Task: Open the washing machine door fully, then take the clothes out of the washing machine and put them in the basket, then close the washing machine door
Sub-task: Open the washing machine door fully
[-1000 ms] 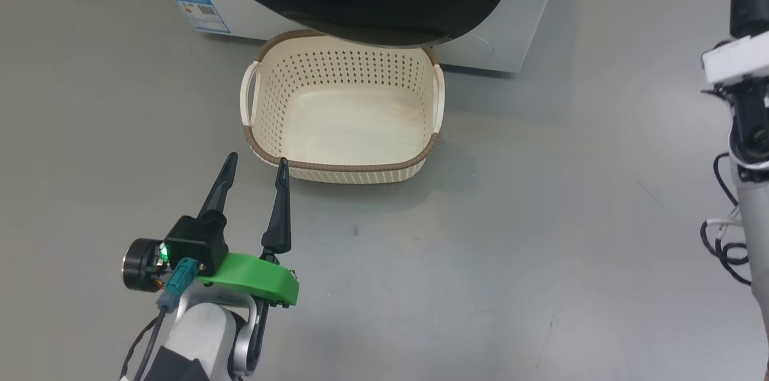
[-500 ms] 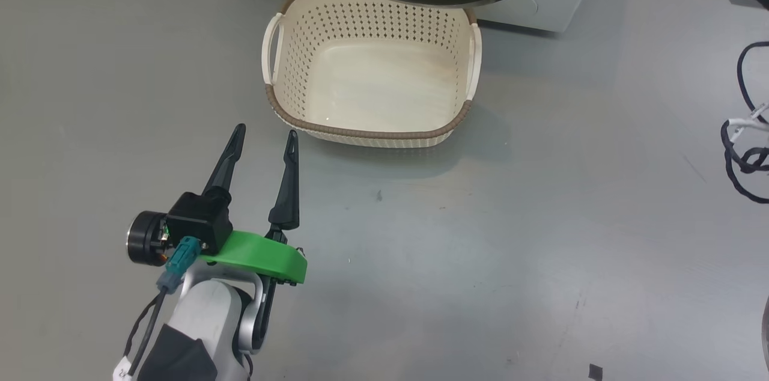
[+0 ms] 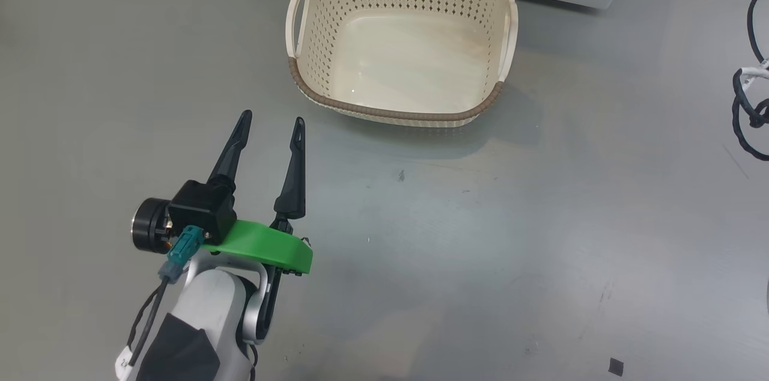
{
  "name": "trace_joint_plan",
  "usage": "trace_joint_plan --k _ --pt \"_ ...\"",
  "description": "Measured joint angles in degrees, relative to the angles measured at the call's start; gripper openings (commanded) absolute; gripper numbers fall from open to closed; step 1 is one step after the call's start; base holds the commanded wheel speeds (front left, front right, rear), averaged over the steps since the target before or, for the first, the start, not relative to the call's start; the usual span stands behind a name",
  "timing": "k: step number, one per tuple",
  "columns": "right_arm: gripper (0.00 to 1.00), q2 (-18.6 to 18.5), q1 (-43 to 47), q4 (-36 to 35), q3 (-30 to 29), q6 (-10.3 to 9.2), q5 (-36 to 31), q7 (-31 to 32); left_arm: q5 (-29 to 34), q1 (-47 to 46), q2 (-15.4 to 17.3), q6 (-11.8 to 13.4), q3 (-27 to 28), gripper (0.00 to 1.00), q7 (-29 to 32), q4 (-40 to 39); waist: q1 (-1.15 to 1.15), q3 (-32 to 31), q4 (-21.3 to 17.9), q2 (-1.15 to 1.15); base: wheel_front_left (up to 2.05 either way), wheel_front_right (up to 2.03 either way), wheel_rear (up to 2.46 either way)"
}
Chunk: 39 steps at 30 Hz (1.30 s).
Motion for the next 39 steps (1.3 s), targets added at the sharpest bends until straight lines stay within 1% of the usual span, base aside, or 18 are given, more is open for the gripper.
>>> trace_joint_plan --k 3,5,9,16,19,20,25,39 --pt "0.00 -0.2 -1.1 0.9 0.3 -0.96 0.3 1.8 -0.4 0.0 0.0 0.0 -0.3 1.00 0.0 0.0 0.00 0.4 0.5 0.00 0.00 0.00 0.00" --pt "0.00 -0.2 -2.1 1.3 0.4 -1.08 0.6 2.9 -0.4 -0.2 0.0 0.0 -0.3 1.00 0.0 0.0 0.00 0.7 0.9 0.00 0.00 0.00 0.00" --pt "0.00 0.1 -3.5 2.5 0.4 -2.02 2.0 4.7 -0.4 -0.3 0.0 0.0 -0.2 1.00 0.0 0.0 0.00 1.2 1.4 0.00 0.00 0.00 0.00" --pt "0.00 0.5 -5.0 5.1 0.4 -3.09 3.0 6.8 -0.4 -0.3 -0.1 0.0 -0.2 1.00 0.0 0.0 0.00 1.6 1.9 0.00 0.00 0.00 0.00" --pt "0.00 0.8 -5.7 5.9 0.3 -3.15 3.8 7.9 -0.4 -0.3 -0.1 0.0 -0.3 1.00 0.0 0.0 0.00 1.8 2.1 0.00 0.00 0.00 0.00" --pt "0.00 0.9 -5.9 6.1 0.1 -3.49 4.3 8.3 -0.4 -0.3 -0.1 0.0 -0.3 1.00 0.0 0.1 0.00 1.8 2.2 0.00 0.00 0.00 0.00" --pt "0.00 1.5 -6.4 7.6 -0.6 -3.99 6.3 10.3 -0.4 -0.6 -0.1 0.0 -0.3 1.00 0.0 0.1 0.00 1.8 2.5 0.00 0.00 0.00 0.00" --pt "0.00 2.2 -6.1 12.1 -0.5 -4.14 8.2 14.4 -1.0 -0.8 -0.1 0.0 -0.6 1.00 0.0 1.2 0.00 -0.1 3.1 0.00 0.00 0.00 0.00"
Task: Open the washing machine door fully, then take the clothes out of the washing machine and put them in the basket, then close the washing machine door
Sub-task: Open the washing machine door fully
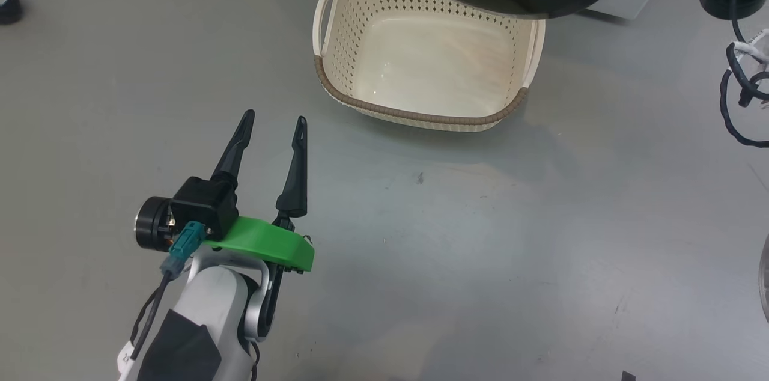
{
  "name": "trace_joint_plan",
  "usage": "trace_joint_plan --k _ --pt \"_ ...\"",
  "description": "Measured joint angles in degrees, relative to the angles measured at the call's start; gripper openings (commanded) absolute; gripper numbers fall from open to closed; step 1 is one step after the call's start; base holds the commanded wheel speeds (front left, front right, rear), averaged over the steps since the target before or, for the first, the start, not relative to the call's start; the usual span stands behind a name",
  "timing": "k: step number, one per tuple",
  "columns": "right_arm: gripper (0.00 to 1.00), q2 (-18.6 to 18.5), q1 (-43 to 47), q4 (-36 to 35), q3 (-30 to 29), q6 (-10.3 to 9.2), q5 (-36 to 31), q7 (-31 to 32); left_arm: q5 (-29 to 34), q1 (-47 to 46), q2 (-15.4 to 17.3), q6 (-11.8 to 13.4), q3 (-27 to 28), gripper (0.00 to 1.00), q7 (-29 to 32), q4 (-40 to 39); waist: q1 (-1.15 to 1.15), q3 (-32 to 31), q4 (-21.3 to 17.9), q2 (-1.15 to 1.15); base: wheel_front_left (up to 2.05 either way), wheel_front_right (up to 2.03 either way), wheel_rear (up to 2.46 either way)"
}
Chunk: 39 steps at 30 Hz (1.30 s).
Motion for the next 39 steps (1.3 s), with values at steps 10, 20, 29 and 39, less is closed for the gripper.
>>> trace_joint_plan --k 10,20,29,39 --pt "0.00 1.9 2.2 2.9 -0.1 -0.41 2.6 3.4 0.1 0.1 0.0 0.0 0.0 1.00 0.0 0.7 0.00 -2.5 0.1 0.00 0.00 0.00 0.00" --pt "0.00 4.1 4.5 5.0 0.6 -0.45 3.9 6.4 0.7 1.0 0.0 0.0 0.4 1.00 0.0 1.2 0.00 -4.8 -0.4 0.00 0.00 0.00 0.00" --pt "0.00 4.9 5.3 5.9 1.3 -0.51 5.4 8.7 0.7 1.1 0.0 0.0 0.4 1.00 0.0 1.1 0.00 -5.5 -0.5 0.00 0.00 0.00 0.00" --pt "0.00 7.0 6.3 6.4 2.6 -0.51 6.9 10.1 0.7 1.9 0.0 0.0 0.5 1.00 0.0 1.0 0.00 -6.0 -0.2 0.00 0.00 0.00 0.00"
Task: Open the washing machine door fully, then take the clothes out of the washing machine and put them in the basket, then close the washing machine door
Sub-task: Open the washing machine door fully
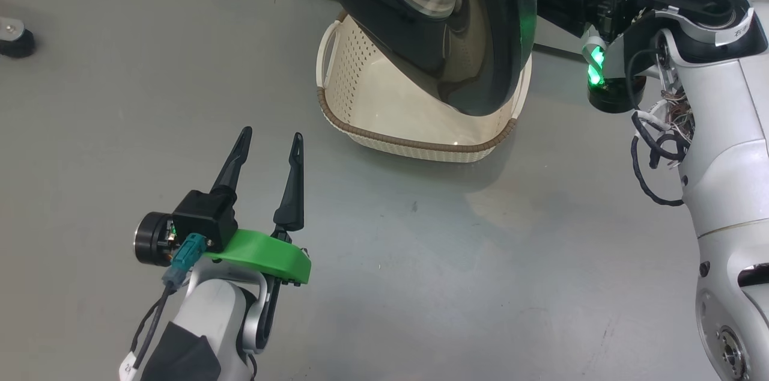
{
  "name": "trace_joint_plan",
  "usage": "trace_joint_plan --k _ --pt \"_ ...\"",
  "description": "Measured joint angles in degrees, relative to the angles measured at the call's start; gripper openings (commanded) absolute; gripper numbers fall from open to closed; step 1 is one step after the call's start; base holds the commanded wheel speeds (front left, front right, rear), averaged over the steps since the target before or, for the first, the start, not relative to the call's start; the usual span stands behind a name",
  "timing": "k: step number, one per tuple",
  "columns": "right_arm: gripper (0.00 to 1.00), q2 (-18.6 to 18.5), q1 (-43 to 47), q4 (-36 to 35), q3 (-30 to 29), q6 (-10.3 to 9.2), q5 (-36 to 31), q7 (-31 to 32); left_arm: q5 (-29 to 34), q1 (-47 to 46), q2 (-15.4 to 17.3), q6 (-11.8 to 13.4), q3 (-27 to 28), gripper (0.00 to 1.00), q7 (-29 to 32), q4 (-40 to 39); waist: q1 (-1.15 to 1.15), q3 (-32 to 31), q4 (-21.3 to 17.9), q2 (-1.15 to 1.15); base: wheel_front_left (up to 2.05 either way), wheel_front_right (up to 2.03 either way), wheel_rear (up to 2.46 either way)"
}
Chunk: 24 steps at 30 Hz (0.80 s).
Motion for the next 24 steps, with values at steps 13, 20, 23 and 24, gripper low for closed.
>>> trace_joint_plan --k 13,20,23,24 --pt "0.00 0.6 1.4 -0.7 2.6 0.01 2.7 2.4 0.0 0.1 0.0 0.0 0.1 1.00 0.0 -0.4 0.00 -0.1 0.0 0.00 0.00 0.00 0.00" --pt "0.00 0.8 2.6 -1.8 4.4 0.00 4.5 3.4 0.0 0.2 0.0 0.0 0.0 1.00 0.0 -0.5 0.00 -0.1 0.1 0.00 0.00 0.00 0.00" --pt "0.00 0.5 3.3 -2.8 5.9 0.00 7.3 4.1 0.0 0.2 0.0 0.0 -0.2 1.00 0.0 -0.5 0.00 -0.1 0.3 0.00 0.00 0.00 0.00" --pt "0.00 0.5 3.5 -3.3 6.7 0.00 8.0 4.4 0.0 0.2 0.0 0.0 -0.3 1.00 0.0 -0.5 0.00 -0.1 0.4 0.00 0.00 0.00 0.00"
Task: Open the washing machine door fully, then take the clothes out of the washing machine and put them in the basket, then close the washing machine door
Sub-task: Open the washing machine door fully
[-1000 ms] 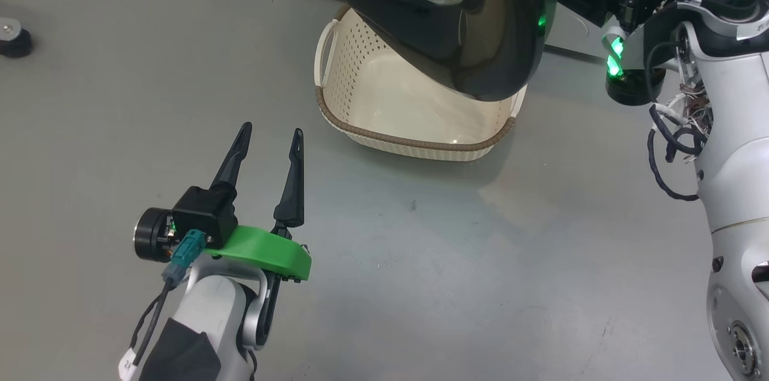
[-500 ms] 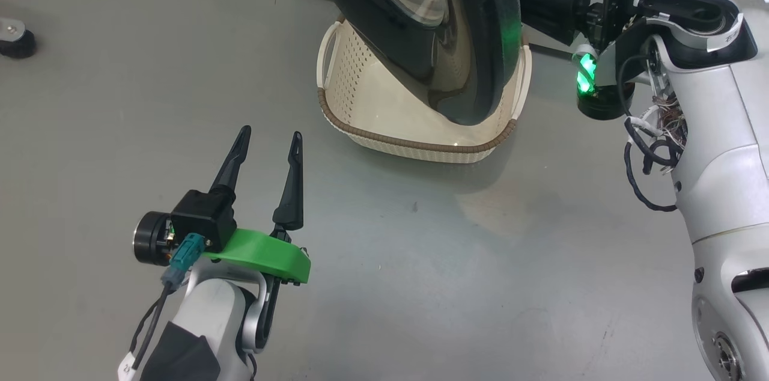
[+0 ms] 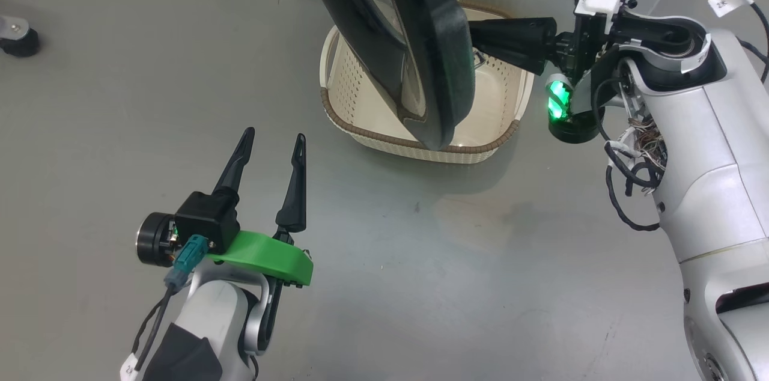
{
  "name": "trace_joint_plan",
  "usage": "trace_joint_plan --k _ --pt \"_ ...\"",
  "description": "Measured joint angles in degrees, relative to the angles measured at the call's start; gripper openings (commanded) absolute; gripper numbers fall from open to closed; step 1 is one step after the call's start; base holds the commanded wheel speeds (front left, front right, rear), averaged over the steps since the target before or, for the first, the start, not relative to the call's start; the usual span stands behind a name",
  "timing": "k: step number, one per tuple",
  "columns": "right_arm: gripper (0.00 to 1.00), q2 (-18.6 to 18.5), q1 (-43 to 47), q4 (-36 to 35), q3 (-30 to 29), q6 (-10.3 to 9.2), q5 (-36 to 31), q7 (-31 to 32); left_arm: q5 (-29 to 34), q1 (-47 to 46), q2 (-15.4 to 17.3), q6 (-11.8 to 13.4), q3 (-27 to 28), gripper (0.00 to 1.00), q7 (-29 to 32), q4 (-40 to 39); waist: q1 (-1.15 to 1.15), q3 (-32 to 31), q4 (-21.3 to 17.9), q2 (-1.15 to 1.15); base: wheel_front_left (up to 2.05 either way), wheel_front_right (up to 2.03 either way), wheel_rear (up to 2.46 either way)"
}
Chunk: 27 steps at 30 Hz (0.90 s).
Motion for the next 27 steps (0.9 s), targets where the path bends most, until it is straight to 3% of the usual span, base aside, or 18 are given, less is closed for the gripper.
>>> trace_joint_plan --k 14,27 --pt "0.00 0.3 2.6 -5.6 10.7 0.00 6.8 0.8 0.0 0.1 0.0 0.0 -0.3 1.00 0.0 0.0 0.00 -0.5 0.9 0.00 0.00 0.00 0.00" --pt "0.00 0.3 3.6 -7.2 14.9 0.00 9.2 -3.1 0.0 0.3 0.0 0.0 0.0 1.00 0.0 0.1 0.00 -0.7 1.2 0.00 0.00 0.00 0.00"
